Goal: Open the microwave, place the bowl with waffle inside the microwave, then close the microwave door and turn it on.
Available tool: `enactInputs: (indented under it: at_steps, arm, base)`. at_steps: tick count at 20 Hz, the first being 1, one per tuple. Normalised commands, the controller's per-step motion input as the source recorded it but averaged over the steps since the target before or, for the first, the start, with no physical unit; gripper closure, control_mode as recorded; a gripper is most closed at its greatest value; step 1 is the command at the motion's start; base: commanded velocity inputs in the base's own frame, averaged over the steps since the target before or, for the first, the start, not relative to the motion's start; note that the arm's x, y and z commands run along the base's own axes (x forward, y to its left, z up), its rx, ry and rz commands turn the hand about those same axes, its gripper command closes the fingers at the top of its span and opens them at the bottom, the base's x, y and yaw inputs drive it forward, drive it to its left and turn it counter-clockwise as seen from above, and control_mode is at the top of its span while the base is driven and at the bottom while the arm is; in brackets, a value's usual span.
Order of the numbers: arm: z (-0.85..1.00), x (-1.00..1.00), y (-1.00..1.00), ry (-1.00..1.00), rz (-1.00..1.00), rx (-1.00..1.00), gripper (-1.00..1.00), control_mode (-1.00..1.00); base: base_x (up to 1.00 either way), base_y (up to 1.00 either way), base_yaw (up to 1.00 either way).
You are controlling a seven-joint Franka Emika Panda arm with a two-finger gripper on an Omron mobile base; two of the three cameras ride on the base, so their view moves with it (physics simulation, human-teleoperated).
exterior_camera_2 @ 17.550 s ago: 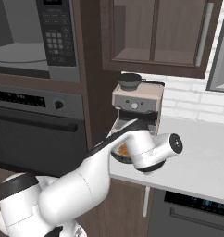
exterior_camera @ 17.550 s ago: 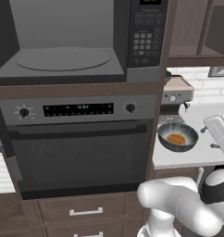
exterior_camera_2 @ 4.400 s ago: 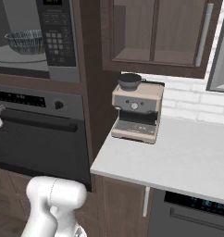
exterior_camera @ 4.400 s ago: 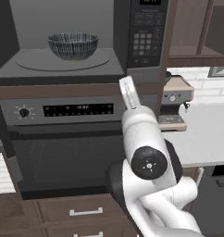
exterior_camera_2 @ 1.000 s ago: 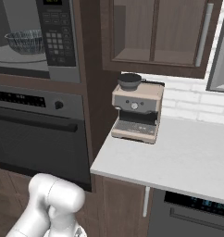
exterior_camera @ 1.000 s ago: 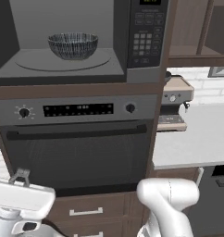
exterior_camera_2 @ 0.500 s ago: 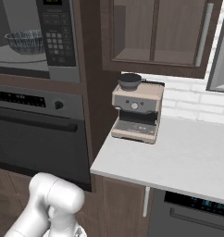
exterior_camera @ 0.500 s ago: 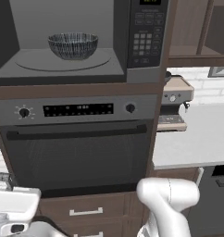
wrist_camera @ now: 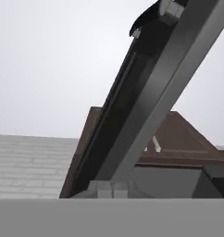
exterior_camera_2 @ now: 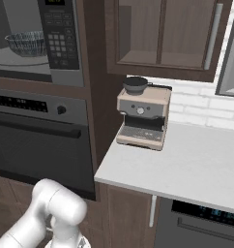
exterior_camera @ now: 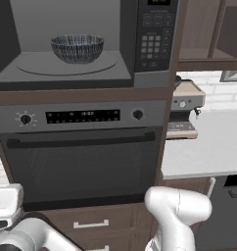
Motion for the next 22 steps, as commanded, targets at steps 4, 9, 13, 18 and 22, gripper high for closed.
enactInputs:
  at_steps: [4,9,13,18,22]
  arm:
    - [0.00,0.51,0.58,0.04,-0.05,-0.12,1.00,-1.00]
    - [-0.06,0.48,0.63,0.05,-0.04,-0.17,1.00,-1.00]
    - [-0.31,0.48,0.66,0.04,-0.02,-0.21,1.00,-1.00]
    - [-0.09,0.44,0.65,0.01,-0.03,-0.11,1.00,-1.00]
    - [0.40,0.19,0.37,0.00,0.00,0.04,1.00,-1.00]
  base:
    - [0.00,0.00,0.00]
    - [0.00,0.00,0.00]
    - [0.00,0.00,0.00]
    - [0.00,0.00,0.00]
    - [0.00,0.00,0.00]
